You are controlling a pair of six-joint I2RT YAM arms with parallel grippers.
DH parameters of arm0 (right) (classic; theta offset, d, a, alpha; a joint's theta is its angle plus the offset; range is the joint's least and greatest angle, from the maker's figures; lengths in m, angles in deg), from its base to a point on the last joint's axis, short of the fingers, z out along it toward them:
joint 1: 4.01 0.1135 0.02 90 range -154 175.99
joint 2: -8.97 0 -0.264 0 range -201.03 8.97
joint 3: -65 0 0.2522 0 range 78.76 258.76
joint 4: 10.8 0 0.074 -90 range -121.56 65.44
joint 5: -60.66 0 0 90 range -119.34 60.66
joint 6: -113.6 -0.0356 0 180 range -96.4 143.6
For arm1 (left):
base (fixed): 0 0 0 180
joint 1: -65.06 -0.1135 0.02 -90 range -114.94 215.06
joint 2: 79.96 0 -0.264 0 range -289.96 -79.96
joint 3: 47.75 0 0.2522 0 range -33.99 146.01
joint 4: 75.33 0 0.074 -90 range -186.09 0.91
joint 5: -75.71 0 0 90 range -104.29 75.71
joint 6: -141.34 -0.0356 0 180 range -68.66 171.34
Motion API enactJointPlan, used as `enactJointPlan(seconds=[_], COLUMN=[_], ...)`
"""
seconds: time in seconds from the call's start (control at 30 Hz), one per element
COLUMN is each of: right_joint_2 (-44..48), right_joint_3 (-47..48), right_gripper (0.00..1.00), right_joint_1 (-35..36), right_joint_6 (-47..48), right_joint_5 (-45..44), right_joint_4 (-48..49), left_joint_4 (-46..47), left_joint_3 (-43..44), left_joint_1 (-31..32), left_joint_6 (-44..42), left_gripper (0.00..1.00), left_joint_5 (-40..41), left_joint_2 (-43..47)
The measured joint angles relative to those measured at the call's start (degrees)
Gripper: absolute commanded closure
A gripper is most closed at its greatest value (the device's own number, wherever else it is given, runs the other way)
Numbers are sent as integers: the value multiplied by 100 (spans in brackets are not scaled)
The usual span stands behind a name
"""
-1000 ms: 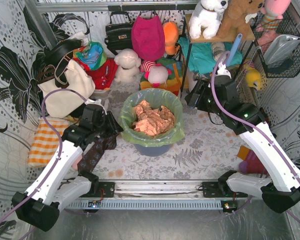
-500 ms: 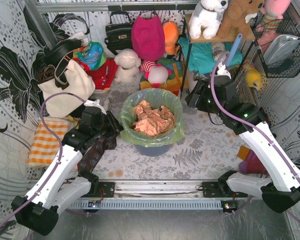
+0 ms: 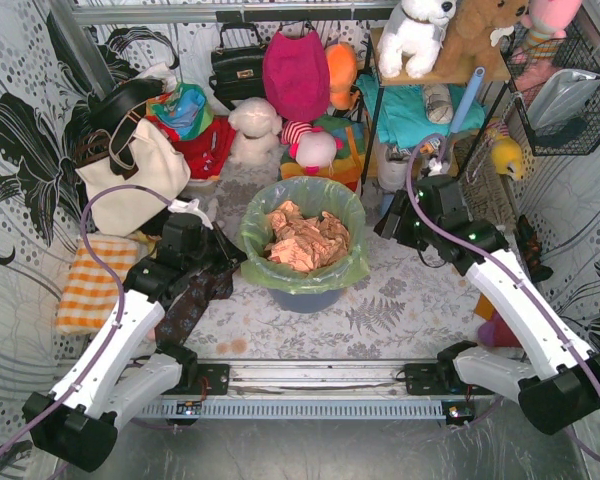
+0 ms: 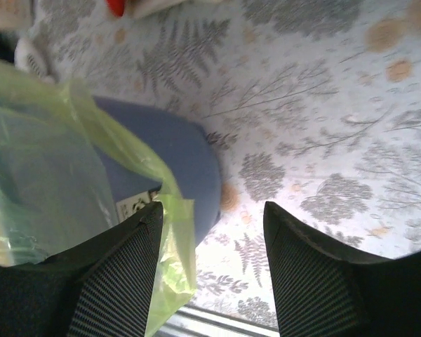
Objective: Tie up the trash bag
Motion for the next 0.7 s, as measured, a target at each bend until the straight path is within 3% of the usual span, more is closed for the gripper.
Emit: enactJointPlan(seconds=[0.3,0.7], right_joint_2=[256,275], right_joint_3=[-1075,-1613], right_gripper=[51,67], right_joint_1=[-17,-22], right_joint_6=[-157,-417], right_joint_5=[1561,2299], right_joint_4=[1104,1751], left_joint_4=[44,26], left_joint_3=[0,7], left_joint_1=[0,0], left_joint_6=[4,4], left_gripper=[91,91], left_joint_5=[-149,-155], left_joint_2=[7,20])
